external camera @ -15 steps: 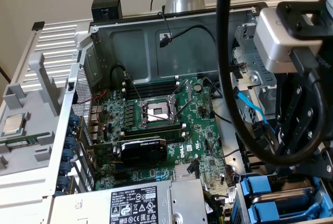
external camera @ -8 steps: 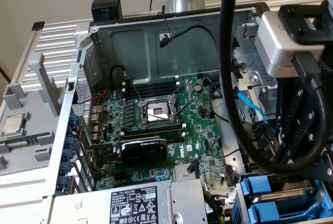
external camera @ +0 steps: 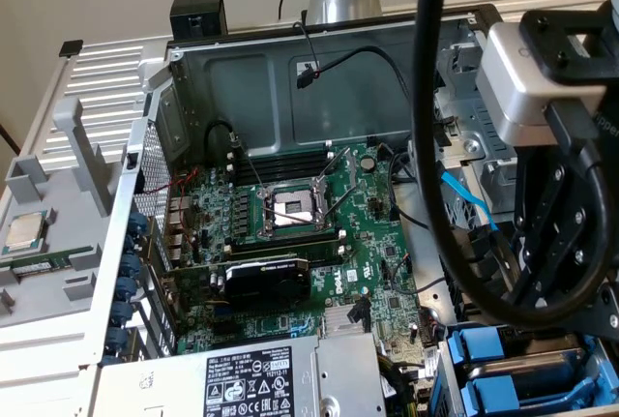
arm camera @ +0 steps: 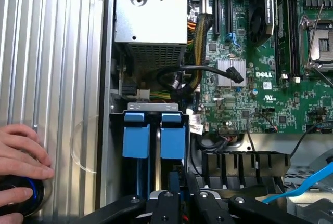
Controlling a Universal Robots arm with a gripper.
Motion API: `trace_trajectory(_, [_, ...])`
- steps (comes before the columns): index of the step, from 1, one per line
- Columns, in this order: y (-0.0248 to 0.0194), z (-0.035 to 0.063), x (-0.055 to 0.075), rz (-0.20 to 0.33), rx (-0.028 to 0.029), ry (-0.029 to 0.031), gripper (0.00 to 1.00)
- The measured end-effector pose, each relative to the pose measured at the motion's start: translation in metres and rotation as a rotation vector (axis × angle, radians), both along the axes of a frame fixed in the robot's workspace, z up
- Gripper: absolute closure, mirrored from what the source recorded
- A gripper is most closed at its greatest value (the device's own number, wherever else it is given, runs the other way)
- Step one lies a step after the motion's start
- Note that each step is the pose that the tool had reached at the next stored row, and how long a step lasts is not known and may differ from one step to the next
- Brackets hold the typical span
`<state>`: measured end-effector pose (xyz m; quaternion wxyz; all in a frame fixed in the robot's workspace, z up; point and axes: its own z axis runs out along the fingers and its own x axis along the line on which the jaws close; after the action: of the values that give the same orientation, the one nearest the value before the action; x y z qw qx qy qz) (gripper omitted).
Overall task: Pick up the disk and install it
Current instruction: 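Insert the second disk wire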
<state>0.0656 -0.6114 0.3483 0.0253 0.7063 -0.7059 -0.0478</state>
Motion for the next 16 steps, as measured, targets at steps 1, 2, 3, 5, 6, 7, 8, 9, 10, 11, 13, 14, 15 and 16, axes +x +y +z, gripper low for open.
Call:
trace_trajectory(1, [-0.0002,-0.0003,0.0001,0.0,0.0007,0.0,0.84])
trace_trajectory(2, [-0.0005,-0.0006,0.0,0.0,0.0013,0.0,0.84])
trace_trajectory(3, [-0.0006,-0.0009,0.0,0.0,0.0019,0.0,0.84])
trace_trajectory(5, [-0.0009,-0.0013,0.0001,0.0,0.0022,0.0,0.84])
trace_trajectory(6, [-0.0009,-0.0015,0.0001,0.0,0.002,0.0,0.84])
trace_trajectory(7, [-0.0009,-0.0016,0.0001,0.0,0.0021,0.0,0.84])
trace_trajectory(8, [-0.001,-0.0018,0.0001,0.0,0.0022,0.0,0.84])
trace_trajectory(9, [-0.001,-0.002,0.0003,0.0,0.0024,0.0,0.84])
trace_trajectory(10, [-0.0009,-0.0022,0.0005,0.0,0.0026,0.0,0.84])
trace_trajectory(11, [-0.0009,-0.0023,0.001,0.0,0.0026,0.0,0.84])
trace_trajectory(13, [-0.001,-0.0024,0.0013,0.0,0.0025,0.0,0.84])
trace_trajectory(14, [-0.001,-0.0024,0.0013,0.0,0.0025,0.0,0.84])
trace_trajectory(15, [-0.001,-0.0024,0.0013,0.0,0.0024,0.0,0.84])
trace_trajectory(16, [-0.001,-0.0025,0.0013,0.0,0.0025,0.0,0.84])
